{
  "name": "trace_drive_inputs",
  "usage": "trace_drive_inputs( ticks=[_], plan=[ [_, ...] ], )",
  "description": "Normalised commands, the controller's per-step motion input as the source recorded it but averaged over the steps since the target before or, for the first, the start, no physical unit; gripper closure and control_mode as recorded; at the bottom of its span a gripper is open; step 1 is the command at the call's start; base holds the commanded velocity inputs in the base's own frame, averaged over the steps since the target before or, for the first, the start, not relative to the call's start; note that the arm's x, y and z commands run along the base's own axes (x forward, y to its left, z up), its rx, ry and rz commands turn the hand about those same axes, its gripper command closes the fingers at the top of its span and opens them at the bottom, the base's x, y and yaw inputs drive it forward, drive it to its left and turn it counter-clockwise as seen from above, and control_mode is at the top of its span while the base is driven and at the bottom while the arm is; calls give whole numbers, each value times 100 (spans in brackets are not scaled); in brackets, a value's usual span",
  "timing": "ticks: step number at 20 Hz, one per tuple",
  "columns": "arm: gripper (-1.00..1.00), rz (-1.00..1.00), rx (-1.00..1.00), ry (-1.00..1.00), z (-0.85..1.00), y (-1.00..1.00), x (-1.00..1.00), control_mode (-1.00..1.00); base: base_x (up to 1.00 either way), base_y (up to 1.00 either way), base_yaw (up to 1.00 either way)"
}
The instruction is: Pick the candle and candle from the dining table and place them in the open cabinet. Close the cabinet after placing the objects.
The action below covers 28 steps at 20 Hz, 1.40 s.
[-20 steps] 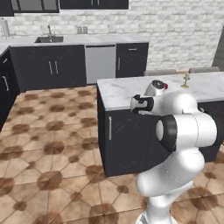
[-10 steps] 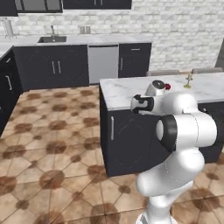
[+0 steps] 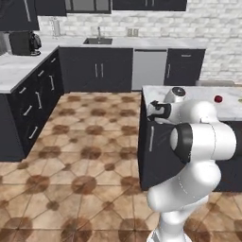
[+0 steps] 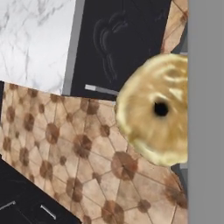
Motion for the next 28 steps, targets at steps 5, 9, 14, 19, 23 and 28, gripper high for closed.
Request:
trace_drive_inputs(
  ticks=[5, 9, 14, 19, 23, 28],
  plan=[
    [100, 0, 0, 0, 0, 0, 0, 100, 4, 95, 40],
    [100, 0, 0, 0, 0, 0, 0, 100, 58, 80, 24],
    [100, 0, 0, 0, 0, 0, 0, 100, 94, 56, 8],
    [100, 0, 0, 0, 0, 0, 0, 100, 100, 26, 0],
    [100, 0, 0, 0, 0, 0, 0, 100, 98, 50, -2],
    [100, 0, 0, 0, 0, 0, 0, 100, 79, 96, -10]
  ],
)
